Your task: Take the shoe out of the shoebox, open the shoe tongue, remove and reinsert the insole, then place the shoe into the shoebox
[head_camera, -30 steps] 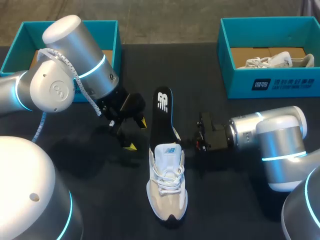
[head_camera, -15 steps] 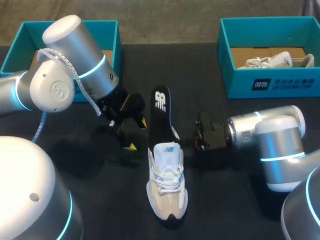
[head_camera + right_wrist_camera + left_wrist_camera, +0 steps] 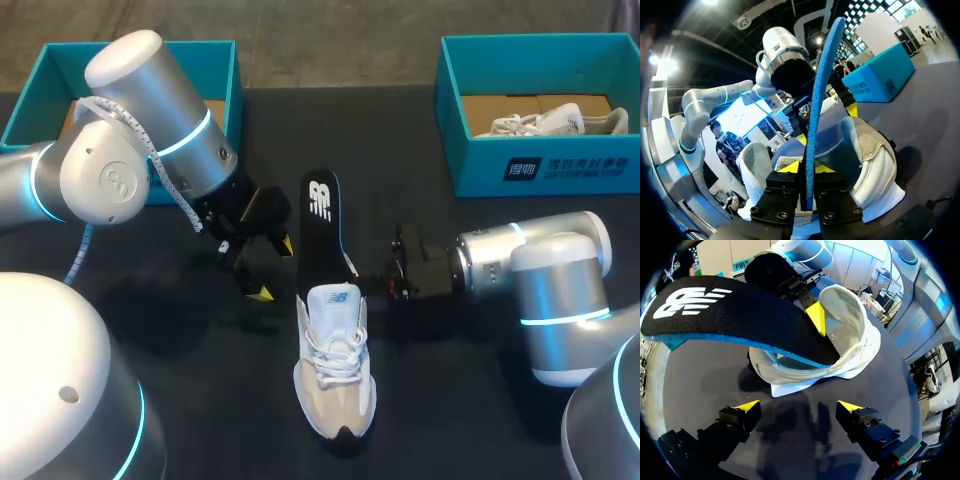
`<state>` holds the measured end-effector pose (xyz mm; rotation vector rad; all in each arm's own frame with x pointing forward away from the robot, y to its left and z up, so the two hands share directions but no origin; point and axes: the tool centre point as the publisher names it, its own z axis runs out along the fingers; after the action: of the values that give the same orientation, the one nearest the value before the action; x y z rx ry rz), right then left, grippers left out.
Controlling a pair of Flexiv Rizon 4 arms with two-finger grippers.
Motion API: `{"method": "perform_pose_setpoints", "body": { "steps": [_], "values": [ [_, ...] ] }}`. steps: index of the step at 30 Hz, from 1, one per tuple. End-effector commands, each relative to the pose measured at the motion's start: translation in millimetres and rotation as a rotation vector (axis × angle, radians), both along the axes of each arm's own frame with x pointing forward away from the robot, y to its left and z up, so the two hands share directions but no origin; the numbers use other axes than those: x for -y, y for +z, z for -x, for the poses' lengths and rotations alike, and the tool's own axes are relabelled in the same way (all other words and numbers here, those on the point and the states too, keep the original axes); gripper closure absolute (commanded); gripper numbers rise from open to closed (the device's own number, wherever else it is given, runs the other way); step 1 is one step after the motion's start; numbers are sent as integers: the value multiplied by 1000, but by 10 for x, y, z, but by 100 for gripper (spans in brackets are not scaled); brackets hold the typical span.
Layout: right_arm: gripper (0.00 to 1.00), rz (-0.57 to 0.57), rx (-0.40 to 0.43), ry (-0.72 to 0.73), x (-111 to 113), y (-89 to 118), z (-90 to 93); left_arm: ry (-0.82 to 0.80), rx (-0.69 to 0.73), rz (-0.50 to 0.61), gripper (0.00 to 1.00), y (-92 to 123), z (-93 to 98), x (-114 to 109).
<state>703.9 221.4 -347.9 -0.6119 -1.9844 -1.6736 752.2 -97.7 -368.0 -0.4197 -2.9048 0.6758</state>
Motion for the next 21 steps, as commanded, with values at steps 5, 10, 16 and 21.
{"method": "perform_pose_setpoints", "body": {
  "steps": [5,10,16,21],
  "values": [
    [75,6,16,-11,-19,51,4,0,1,-2,0,-1,3,0],
    [72,7,24,-7,-36,77,-27,0,1,-2,0,-1,3,0],
    [73,8,34,-5,-41,116,-46,0,1,-2,0,-1,3,0],
    [71,11,48,-5,-40,164,-70,0,1,-2,0,-1,3,0]
  ]
}}
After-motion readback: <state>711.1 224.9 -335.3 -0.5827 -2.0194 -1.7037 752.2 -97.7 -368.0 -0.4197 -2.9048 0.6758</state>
